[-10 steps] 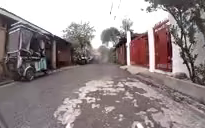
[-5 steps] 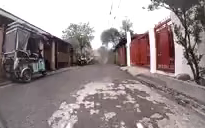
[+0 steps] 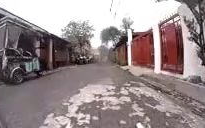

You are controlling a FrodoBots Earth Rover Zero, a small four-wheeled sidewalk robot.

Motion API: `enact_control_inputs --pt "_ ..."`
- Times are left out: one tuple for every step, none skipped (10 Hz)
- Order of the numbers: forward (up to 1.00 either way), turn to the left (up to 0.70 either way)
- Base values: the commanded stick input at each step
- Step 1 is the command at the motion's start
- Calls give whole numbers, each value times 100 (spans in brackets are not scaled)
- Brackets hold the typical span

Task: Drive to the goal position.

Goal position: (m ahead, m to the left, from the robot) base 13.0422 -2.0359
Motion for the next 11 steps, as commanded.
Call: enact_control_inputs --pt "100 28" --pt "100 2" --pt "100 2" --pt "100 2" --pt "100 2" --pt "100 2" --pt "100 2" --pt "100 3" --pt "100 3" --pt "98 2" --pt "98 0"
